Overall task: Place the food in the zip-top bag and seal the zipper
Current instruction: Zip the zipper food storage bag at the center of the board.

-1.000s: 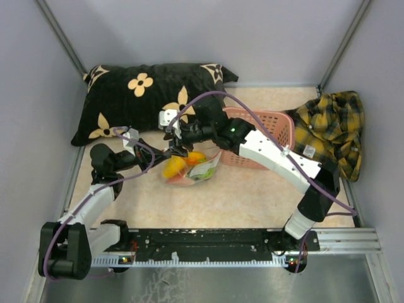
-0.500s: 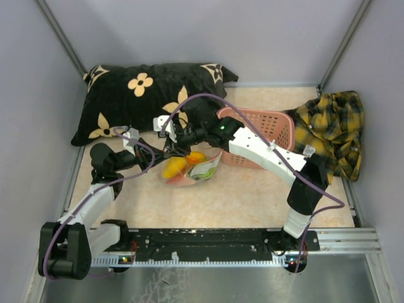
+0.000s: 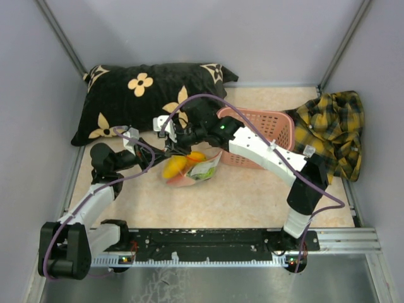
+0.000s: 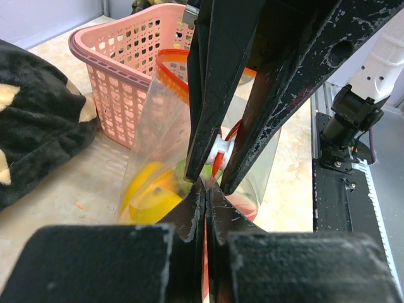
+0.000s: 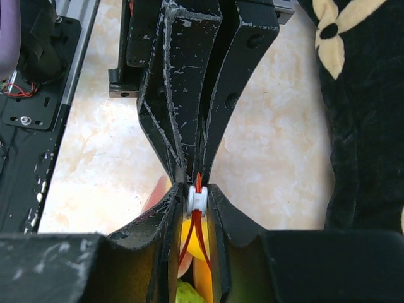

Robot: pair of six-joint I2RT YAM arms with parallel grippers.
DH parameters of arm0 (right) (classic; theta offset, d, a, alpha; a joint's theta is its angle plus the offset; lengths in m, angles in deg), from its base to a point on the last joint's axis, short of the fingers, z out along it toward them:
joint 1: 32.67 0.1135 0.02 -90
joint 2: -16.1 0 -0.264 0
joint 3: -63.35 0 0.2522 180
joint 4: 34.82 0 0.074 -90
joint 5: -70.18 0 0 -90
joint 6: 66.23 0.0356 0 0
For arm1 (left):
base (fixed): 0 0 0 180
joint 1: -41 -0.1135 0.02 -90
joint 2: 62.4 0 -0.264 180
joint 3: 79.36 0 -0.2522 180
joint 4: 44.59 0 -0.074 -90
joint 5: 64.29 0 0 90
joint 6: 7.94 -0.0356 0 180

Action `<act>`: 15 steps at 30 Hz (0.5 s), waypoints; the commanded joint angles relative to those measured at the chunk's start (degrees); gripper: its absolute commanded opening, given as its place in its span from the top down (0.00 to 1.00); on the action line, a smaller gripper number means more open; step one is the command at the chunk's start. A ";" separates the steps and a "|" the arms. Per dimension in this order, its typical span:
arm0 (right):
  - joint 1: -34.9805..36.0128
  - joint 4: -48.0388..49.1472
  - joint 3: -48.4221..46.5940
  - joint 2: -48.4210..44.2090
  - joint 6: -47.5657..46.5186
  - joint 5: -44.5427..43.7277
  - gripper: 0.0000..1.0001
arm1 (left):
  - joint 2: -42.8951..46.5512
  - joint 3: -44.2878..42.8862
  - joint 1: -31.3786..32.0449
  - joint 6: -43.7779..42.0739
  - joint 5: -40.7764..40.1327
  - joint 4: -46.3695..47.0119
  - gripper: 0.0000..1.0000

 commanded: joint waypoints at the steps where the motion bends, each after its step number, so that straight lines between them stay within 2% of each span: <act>1: 0.42 1.19 -2.84 -2.92 -0.41 -0.82 0.80 | 0.64 -1.68 0.22 -0.89 1.02 0.40 1.00; 6: 0.42 1.75 -2.86 -3.04 0.32 -0.68 0.87 | 0.33 -1.78 0.22 -1.48 0.89 -0.18 1.00; 9: 0.22 1.67 -2.74 -3.45 0.48 -1.34 0.96 | 0.38 -1.85 0.21 -1.85 0.86 -0.57 1.00; 15: -2.30 1.12 -0.41 -6.21 0.97 -2.62 1.00 | 0.80 -1.66 0.22 -2.00 1.17 -0.27 1.00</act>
